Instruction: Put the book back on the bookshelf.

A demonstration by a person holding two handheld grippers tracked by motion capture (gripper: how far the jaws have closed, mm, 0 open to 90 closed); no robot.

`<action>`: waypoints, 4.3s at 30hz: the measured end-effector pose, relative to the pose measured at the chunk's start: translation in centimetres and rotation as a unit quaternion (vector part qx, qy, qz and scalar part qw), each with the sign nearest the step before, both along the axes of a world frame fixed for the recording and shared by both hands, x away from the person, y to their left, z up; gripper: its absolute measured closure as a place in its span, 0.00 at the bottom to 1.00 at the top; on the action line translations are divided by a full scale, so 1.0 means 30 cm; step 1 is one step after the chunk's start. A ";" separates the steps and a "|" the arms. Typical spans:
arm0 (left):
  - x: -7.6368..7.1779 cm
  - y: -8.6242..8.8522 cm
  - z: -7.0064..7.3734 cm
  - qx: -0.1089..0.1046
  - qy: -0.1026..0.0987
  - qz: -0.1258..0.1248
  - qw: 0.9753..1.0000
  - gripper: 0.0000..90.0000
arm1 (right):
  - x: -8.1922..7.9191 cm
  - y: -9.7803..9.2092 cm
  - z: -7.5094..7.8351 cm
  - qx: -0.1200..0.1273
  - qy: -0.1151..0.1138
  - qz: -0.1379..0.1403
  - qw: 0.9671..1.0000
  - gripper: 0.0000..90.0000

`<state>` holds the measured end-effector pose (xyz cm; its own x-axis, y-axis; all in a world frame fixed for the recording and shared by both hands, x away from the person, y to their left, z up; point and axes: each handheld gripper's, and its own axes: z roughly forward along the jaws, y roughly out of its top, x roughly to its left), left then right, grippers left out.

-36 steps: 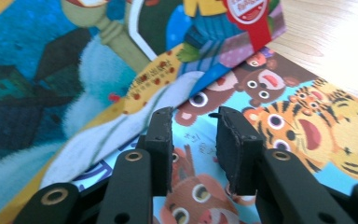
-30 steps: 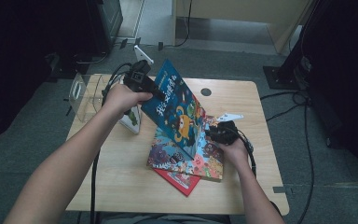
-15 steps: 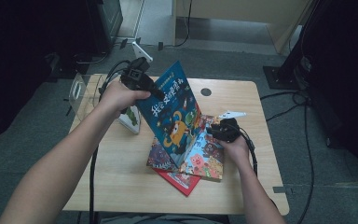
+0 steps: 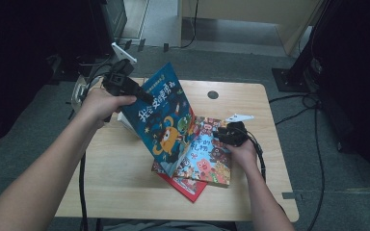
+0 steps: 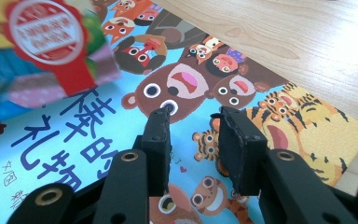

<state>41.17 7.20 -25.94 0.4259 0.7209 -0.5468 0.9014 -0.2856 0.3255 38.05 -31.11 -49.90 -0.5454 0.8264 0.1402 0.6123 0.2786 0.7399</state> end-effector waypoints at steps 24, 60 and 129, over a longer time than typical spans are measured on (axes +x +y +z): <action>-0.163 0.251 0.041 -0.010 -0.024 0.043 0.999 0.92 | -0.002 0.025 -0.011 -0.021 -0.030 0.009 0.999 0.60; -0.374 0.658 -0.017 -0.012 -0.020 0.143 0.989 0.91 | -0.005 0.037 -0.015 -0.031 -0.039 0.010 0.999 0.58; 0.007 0.928 0.069 0.023 -0.082 0.315 0.945 0.91 | -0.047 0.086 -0.017 -0.036 -0.050 0.018 0.998 0.61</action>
